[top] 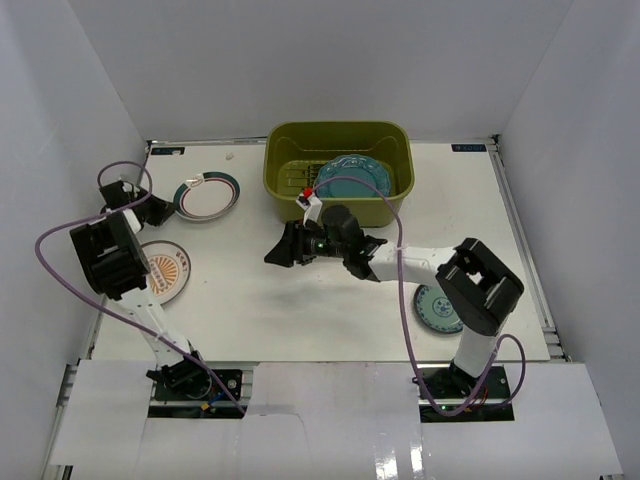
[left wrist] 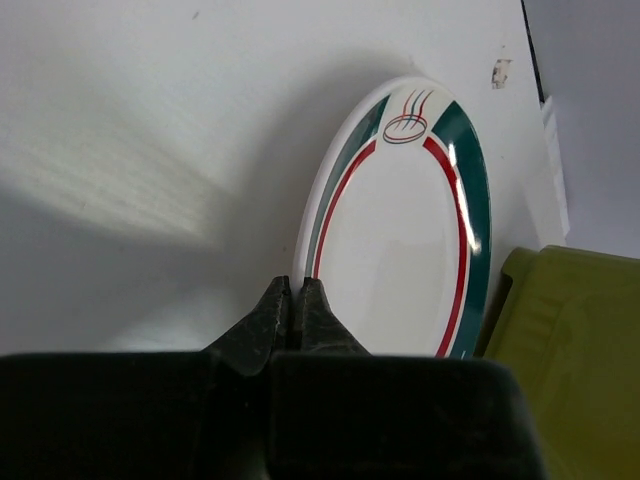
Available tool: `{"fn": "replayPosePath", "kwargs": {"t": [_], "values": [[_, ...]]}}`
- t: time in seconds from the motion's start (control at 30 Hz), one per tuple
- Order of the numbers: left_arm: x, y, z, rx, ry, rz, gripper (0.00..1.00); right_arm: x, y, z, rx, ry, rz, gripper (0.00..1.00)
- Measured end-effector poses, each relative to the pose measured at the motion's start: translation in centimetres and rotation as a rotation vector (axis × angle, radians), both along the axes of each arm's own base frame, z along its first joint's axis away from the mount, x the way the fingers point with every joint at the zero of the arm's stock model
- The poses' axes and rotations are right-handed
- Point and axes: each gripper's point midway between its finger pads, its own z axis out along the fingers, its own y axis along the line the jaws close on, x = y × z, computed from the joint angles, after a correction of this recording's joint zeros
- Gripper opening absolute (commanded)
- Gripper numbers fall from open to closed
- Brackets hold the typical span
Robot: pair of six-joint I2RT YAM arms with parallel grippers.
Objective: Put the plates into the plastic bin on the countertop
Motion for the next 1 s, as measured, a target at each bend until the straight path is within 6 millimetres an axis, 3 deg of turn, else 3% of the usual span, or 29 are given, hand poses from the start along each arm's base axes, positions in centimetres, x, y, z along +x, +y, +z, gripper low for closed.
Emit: {"fn": "replayPosePath", "kwargs": {"t": [0.2,0.3,0.4,0.57,0.7,0.83,1.0], "values": [[-4.6,-2.6,0.7,-0.16,-0.009,0.102,0.0,-1.7,2.7,-4.0,-0.056,0.091,-0.009,0.67],[-6.6,-4.3,2.9,-0.23,-0.036,0.137,0.0,-2.2,4.7,-5.2,-0.073,0.112,-0.017,0.67],[-7.3,-5.8,8.0,-0.249,-0.137,0.126,0.0,-2.7,6.4,-6.2,-0.082,0.138,-0.03,0.66],[-8.5,-9.2,19.4,-0.223,-0.398,0.043,0.0,-2.9,9.1,-8.9,-0.102,0.206,-0.065,0.67],[-10.4,-13.4,25.0,-0.257,-0.519,-0.068,0.0,-1.5,11.9,-10.7,-0.112,0.233,-0.104,0.68],[-12.1,-17.2,26.8,-0.302,-0.532,-0.167,0.0,0.5,15.8,-10.7,-0.075,0.242,-0.13,0.69],[-13.4,-21.0,27.0,-0.344,-0.498,-0.262,0.0,2.4,20.0,-10.6,-0.012,0.277,-0.159,0.71]]}}
